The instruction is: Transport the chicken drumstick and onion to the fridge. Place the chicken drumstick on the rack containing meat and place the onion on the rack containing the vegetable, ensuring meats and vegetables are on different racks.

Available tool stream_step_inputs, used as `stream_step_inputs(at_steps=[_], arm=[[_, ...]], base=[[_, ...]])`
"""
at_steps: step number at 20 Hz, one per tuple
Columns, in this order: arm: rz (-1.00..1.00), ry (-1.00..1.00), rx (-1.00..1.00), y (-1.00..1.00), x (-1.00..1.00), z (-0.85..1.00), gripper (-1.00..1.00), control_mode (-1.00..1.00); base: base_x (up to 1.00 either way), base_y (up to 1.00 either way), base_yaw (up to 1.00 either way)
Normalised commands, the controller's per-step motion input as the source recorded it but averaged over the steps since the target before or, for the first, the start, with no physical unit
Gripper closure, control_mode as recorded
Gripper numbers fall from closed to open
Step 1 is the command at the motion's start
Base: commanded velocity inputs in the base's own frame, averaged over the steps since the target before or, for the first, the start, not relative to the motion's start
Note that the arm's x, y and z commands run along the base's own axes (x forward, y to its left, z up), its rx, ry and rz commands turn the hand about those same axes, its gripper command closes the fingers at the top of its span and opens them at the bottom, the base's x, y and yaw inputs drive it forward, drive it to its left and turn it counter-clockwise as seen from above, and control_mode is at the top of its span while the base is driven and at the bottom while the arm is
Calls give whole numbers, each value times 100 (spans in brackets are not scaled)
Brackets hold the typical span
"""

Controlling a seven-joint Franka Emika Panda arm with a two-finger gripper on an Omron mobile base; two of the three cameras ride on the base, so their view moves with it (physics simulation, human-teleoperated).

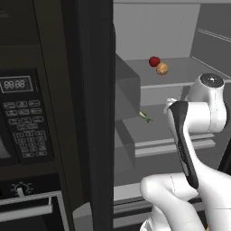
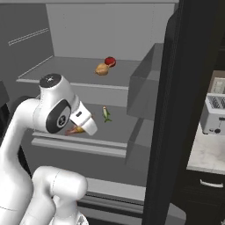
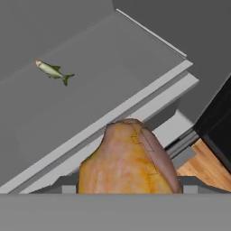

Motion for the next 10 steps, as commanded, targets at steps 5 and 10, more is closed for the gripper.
stream_step_inputs(at_steps=[5, 10], arm=[[0, -2, 0, -29, 59, -56, 100, -100], [0, -2, 0, -33, 55, -57, 100, -100]], base=[[0, 0, 0], [0, 0, 0]])
